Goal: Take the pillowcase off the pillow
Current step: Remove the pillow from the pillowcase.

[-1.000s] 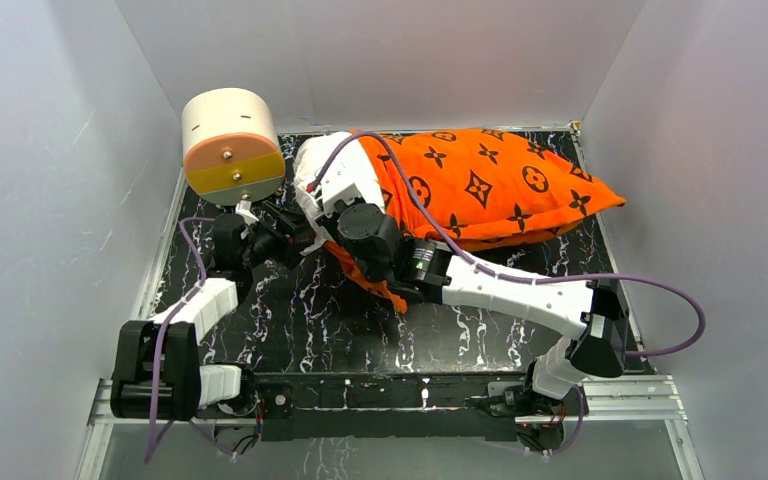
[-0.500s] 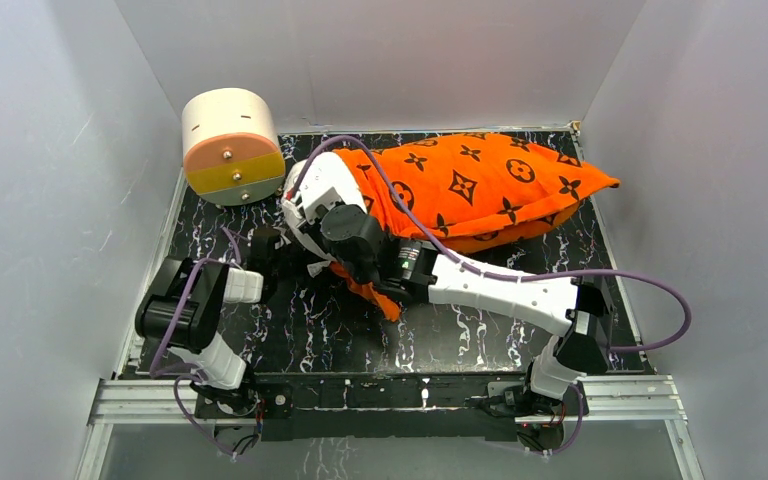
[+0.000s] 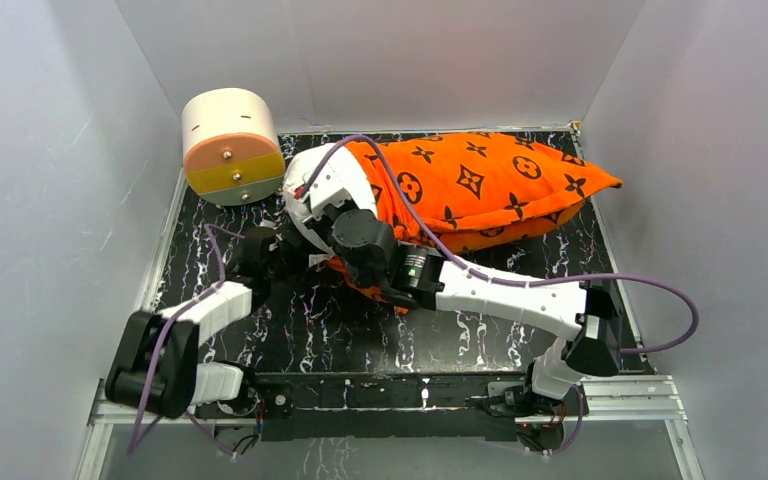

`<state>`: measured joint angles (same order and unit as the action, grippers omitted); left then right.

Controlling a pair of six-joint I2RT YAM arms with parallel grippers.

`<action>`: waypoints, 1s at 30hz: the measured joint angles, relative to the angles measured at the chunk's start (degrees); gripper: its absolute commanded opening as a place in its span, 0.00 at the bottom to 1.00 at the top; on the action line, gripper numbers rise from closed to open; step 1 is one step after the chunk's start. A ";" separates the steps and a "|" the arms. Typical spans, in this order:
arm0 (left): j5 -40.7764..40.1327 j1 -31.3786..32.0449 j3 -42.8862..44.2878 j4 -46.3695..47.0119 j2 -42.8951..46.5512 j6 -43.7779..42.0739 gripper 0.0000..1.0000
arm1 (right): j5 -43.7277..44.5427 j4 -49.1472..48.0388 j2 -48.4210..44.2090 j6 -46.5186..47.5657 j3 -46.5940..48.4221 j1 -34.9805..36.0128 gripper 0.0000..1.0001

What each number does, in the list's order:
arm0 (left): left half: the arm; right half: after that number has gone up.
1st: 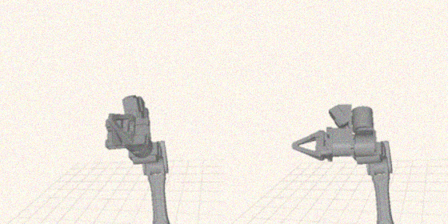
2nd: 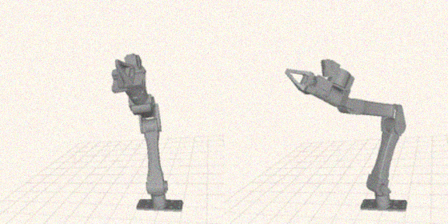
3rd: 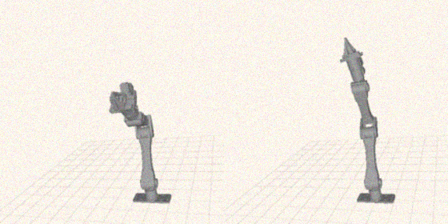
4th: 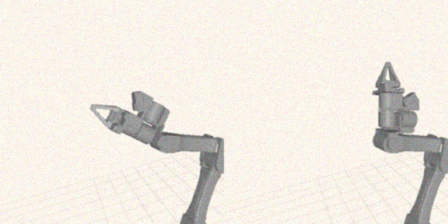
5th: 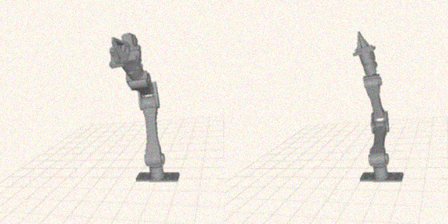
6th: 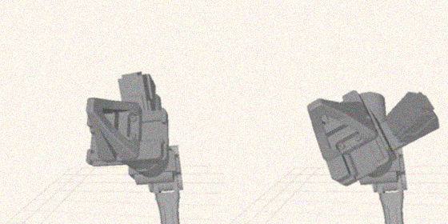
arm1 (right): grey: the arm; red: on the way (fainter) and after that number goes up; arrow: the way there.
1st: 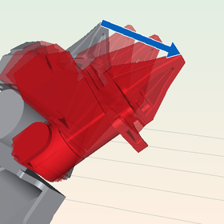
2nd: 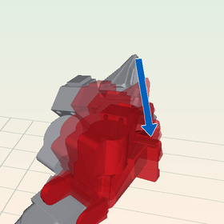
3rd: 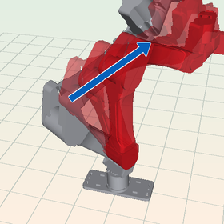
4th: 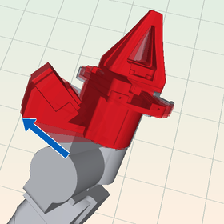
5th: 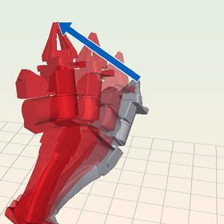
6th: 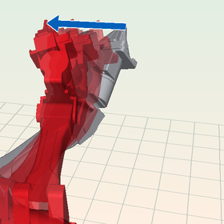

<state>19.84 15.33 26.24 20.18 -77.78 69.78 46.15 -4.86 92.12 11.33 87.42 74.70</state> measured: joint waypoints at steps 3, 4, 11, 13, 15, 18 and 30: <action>-1.16 -3.08 0.00 -6.95 9.29 -2.86 0.98 | 0.66 -1.92 -2.60 -0.90 -3.80 0.61 0.00; -1.18 -4.20 0.07 -9.03 11.39 -3.72 0.98 | 0.63 -2.29 -3.32 -1.60 -4.90 0.72 0.00; -7.28 -10.73 5.51 -32.26 22.80 -11.91 0.98 | -0.68 -3.91 -8.66 -11.93 -15.58 1.84 0.00; -10.75 -10.78 8.72 -38.66 25.55 -13.75 0.98 | -1.97 -3.82 -9.90 -15.06 -18.21 1.95 0.03; -14.19 -10.82 11.89 -42.95 28.98 -15.54 0.98 | -3.93 -3.63 -11.15 -17.92 -20.55 1.95 0.15; -19.15 -10.91 16.76 -46.73 34.73 -19.41 0.98 | -10.21 -3.50 -13.81 -21.11 -24.72 1.81 0.48; -9.88 -11.10 20.90 -45.55 30.51 -27.56 0.98 | -39.10 11.41 -20.55 -24.52 -22.21 1.64 0.83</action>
<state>9.96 4.23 47.13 -25.36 -47.27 42.22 7.05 6.55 71.57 -13.19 65.21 76.34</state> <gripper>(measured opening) 0.983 0.809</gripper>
